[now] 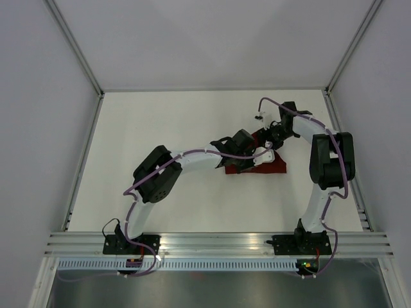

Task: Fold the napkin, place the utensils inside, and roll it up
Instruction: Roll the napkin with the utensil

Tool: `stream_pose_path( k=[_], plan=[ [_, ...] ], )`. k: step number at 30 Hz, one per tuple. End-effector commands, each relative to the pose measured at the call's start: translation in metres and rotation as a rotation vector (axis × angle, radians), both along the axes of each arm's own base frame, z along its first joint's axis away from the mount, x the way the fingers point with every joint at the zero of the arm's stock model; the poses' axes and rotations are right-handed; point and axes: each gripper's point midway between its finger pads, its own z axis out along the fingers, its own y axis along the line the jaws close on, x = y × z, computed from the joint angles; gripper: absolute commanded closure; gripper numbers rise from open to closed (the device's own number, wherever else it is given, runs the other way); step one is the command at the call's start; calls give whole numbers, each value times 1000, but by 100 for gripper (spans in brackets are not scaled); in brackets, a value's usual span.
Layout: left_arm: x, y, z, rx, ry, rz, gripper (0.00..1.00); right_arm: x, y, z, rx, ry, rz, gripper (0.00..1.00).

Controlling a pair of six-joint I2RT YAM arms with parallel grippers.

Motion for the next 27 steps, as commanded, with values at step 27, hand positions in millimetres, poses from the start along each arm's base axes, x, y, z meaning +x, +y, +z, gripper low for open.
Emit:
stream_pose_path(
  k=[27],
  plan=[
    [-82,33,-40,182,418,127,98,-50,-103,4,-264,-73,-177,41]
  ],
)
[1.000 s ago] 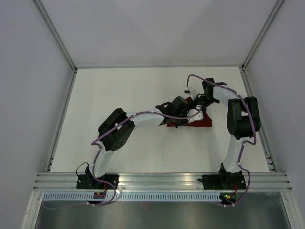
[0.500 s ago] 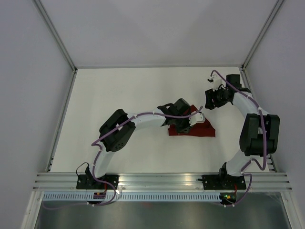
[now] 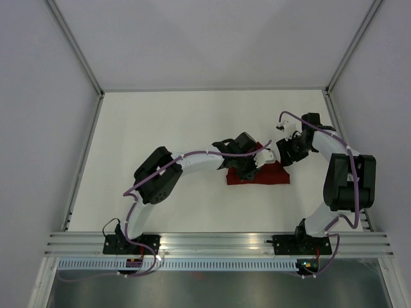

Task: Fold the napkin, place the utensils inside, and roll it up
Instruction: Roll the napkin with the utensil

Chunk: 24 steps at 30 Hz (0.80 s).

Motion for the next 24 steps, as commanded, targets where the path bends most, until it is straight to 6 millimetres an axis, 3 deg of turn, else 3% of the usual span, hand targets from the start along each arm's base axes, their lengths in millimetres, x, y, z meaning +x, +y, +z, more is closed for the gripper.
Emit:
stream_pose_path(
  k=[1,3,9,16,18,20,23,24],
  plan=[
    [-32,36,-36,190,141,48,98,-21,4,-14,25,112,40,38],
    [-31,36,-35,190,138,49,98,-29,10,-25,61,186,47,38],
    [-31,36,-34,189,133,50,98,-28,15,-40,90,240,54,40],
    [-31,33,-32,178,135,40,98,-13,24,-52,58,252,51,66],
    [-32,33,-31,177,137,34,98,-8,26,-55,50,247,55,68],
    [-31,32,-30,175,136,32,98,-1,31,-55,44,233,58,80],
    [-32,31,-30,176,141,28,98,8,32,-56,36,225,54,85],
    [-31,30,-30,175,140,28,98,7,42,-57,28,230,83,86]
  ],
)
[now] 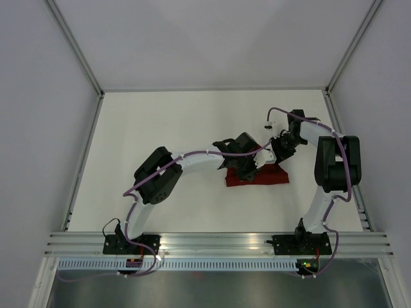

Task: Fold the napkin, place the utensils inside, and roll it up
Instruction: Roll the napkin with the utensil

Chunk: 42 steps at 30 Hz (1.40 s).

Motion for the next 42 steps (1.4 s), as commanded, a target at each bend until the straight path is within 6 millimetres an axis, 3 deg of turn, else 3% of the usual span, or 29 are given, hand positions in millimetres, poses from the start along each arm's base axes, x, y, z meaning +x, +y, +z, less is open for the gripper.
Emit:
stream_pose_path(
  k=[1,3,6,13,23,26,27,31,34,35,36,37,38,40,41,42],
  plan=[
    [-28,28,-30,159,123,17,98,8,8,-17,-48,11,16,85],
    [-27,28,-29,159,119,18,98,12,10,-14,-51,-5,17,83],
    [-27,28,-31,162,118,16,98,25,8,-9,-68,-45,-5,93],
    [-28,26,-32,164,132,10,98,46,14,-9,-91,-74,-11,96],
    [-37,31,-44,211,311,4,98,53,19,-11,-102,-107,9,96],
    [-42,33,-42,205,385,0,98,60,18,0,-105,-160,-2,85],
    [-42,36,-42,212,404,8,98,61,17,2,-107,-172,-17,75],
    [-42,38,-40,198,470,26,98,83,10,34,-98,-309,-88,55],
    [-38,42,-43,201,500,53,98,94,-1,69,-50,-406,-142,53],
    [-38,42,-43,200,508,59,98,95,0,92,-25,-460,-143,53],
    [-36,44,-46,203,517,69,98,95,-16,101,-14,-483,-176,53],
    [-37,45,-47,205,524,72,98,90,-14,113,27,-508,-139,53],
    [-37,45,-46,205,531,75,98,84,-20,137,39,-565,-132,53],
    [-36,45,-45,197,551,81,98,60,-13,151,78,-597,-20,53],
    [-35,44,-46,196,552,85,98,49,-12,177,69,-677,10,52],
    [-35,44,-46,195,557,88,98,35,-8,173,74,-680,49,52]
  ],
)
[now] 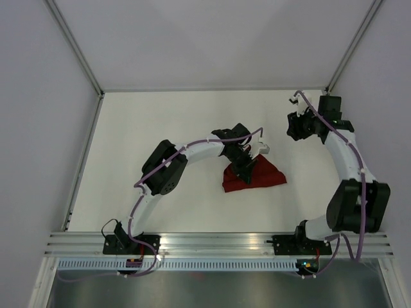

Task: Fold the napkin, place the utensils inside, and roll it up
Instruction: Roll the napkin with the utensil

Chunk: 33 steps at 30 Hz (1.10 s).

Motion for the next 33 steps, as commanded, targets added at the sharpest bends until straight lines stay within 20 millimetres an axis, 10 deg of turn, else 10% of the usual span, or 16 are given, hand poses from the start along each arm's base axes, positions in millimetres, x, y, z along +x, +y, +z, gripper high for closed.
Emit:
stream_pose_path(
  k=[1,9,33],
  plan=[
    [-24,30,-43,194,151,39,98,-51,35,37,33,-110,249,52],
    [-17,28,-45,196,184,75,98,-139,77,-23,-147,-79,685,47],
    [-1,21,-40,172,258,142,90,-161,139,-98,-388,-170,883,37]
  ],
)
